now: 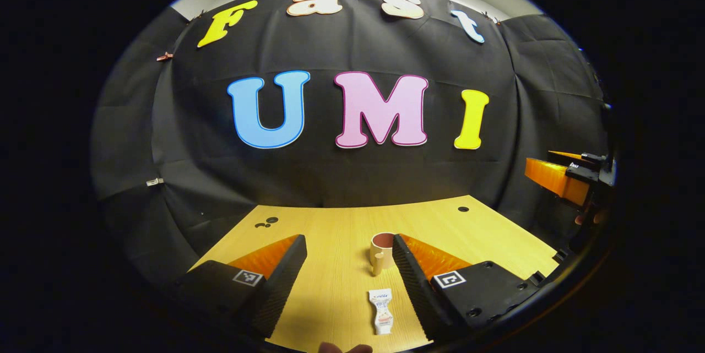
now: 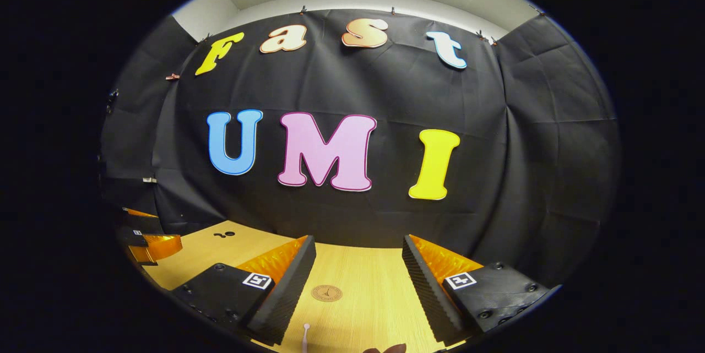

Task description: Put the toothbrush and toothpaste on the desktop into the cup, then pick up the cup and place it on the coaster on the desktop.

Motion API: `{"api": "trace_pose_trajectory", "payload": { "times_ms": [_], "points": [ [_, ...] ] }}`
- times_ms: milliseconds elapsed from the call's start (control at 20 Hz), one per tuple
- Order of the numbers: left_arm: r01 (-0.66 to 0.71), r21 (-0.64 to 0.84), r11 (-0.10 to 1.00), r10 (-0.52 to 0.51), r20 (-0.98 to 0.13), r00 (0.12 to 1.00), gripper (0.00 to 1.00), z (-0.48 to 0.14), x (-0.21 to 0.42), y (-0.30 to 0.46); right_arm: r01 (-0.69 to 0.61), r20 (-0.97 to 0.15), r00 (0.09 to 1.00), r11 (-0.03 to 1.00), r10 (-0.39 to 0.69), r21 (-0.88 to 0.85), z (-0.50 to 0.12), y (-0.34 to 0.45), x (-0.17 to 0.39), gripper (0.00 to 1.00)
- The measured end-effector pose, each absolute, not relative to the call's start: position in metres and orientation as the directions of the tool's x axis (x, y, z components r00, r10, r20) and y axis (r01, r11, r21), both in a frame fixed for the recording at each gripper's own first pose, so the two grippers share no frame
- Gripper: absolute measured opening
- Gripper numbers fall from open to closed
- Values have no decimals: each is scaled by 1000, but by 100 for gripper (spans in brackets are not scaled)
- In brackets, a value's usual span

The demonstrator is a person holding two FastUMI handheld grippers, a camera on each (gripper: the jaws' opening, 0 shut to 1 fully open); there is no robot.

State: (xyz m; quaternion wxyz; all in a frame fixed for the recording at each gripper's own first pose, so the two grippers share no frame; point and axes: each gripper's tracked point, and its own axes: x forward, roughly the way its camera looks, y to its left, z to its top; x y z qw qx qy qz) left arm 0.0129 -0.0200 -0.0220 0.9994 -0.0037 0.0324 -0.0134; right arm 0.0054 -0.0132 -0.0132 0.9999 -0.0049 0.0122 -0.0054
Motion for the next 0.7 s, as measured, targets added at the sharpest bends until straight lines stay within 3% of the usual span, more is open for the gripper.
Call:
{"api": "trace_pose_trajectory", "payload": {
  "times_ms": [150, 400, 700],
  "points": [
    [58, -11, 998, -59, -129, 990, 96, -41, 21, -35, 15, -31, 999, 1000, -15, -13, -16, -18, 7, 97],
    [127, -21, 992, -126, -335, 934, 97, -113, 42, -72, 19, -58, 998, 999, -20, -27, -27, -30, 3, 97],
    [112, -23, 993, -105, -580, 808, 95, -206, 65, -87, 58, -85, 995, 998, -60, -30, -35, -56, -1, 97]
  ]
}}
